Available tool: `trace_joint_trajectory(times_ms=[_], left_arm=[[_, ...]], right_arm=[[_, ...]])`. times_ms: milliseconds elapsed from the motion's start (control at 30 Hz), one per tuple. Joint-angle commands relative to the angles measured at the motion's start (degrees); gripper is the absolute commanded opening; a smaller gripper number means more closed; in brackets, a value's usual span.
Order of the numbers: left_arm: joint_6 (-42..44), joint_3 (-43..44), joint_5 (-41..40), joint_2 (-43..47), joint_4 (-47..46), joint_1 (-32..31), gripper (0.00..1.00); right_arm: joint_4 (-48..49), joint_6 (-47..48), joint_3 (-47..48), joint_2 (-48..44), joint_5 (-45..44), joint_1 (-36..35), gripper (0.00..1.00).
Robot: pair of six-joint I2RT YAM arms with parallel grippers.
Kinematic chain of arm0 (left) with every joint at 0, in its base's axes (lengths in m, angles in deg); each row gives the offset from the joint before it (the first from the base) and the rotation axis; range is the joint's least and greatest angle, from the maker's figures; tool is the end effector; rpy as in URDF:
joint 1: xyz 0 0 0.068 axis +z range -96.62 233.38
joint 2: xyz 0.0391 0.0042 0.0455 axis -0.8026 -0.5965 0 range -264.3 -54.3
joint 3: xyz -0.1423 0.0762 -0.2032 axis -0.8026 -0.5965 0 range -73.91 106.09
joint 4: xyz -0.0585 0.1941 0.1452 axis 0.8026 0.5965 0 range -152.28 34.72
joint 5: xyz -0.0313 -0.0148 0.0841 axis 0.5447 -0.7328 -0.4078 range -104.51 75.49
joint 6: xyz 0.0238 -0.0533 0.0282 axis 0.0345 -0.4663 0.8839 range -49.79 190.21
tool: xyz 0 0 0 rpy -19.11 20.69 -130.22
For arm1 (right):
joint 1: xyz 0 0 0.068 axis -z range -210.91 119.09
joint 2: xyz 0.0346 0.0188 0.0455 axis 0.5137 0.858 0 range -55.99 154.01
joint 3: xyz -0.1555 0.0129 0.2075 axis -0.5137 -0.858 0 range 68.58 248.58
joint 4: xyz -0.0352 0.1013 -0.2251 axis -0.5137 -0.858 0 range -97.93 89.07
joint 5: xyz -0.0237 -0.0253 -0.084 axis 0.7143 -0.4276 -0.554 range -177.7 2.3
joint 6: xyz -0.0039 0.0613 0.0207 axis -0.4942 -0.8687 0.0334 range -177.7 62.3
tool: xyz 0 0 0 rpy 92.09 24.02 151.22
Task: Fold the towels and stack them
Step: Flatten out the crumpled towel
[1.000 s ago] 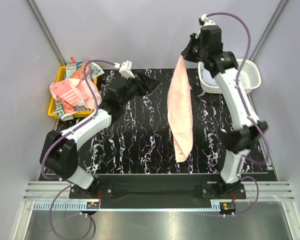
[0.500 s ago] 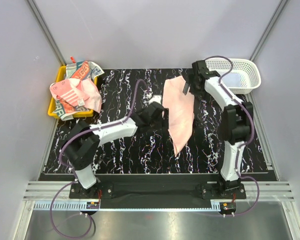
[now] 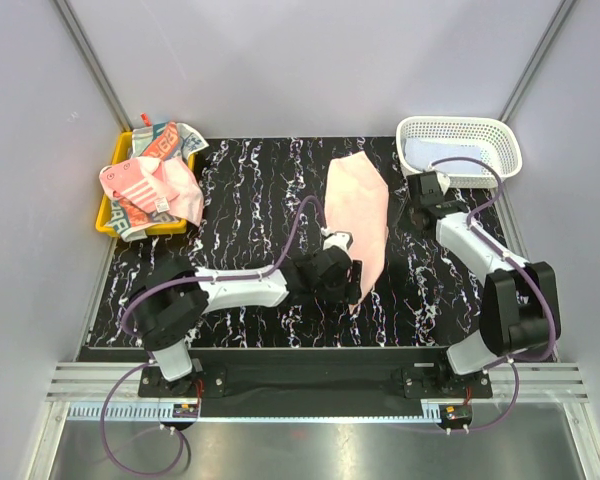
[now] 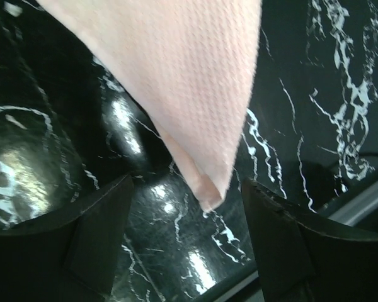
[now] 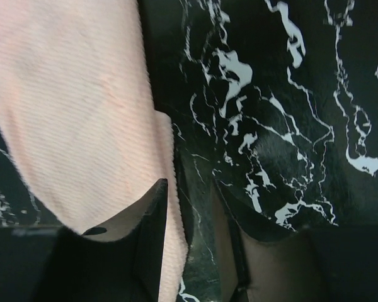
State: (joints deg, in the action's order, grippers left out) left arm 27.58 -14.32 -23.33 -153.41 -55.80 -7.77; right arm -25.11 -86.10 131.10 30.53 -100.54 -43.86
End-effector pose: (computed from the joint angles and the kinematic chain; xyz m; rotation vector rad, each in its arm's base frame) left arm 0.1819 -0.3141 0.1700 0.3215 2.4506 -0.6678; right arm 0.3177 0.0615 0.2319 0.4218 2.3477 0.0707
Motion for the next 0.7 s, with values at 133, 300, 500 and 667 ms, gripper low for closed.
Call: trace_joint_trajectory(times_ms=[133, 300, 500, 667], left_arm=[[-2.5, 2.3, 0.4, -2.6, -4.8, -2.6, 0.74], [-2.9, 4.6, 1.5, -5.5, -6.0, -2.5, 0.70], [-5.0, 4.3, -0.2, -5.7, -8.0, -1.4, 0.41], [-7.7, 0.8, -1.2, -2.2, -10.6, 2.2, 0.00]], right_arm=[[5.8, -1.6, -3.7, 1.7, 0.4, 0.1, 0.40], [6.8, -1.5, -3.7, 3.7, 2.5, 0.2, 0.41], [7.9, -1.4, -4.6, 4.4, 3.8, 0.1, 0.41], [9.7, -1.4, -5.7, 4.6, 5.4, 0.1, 0.41]])
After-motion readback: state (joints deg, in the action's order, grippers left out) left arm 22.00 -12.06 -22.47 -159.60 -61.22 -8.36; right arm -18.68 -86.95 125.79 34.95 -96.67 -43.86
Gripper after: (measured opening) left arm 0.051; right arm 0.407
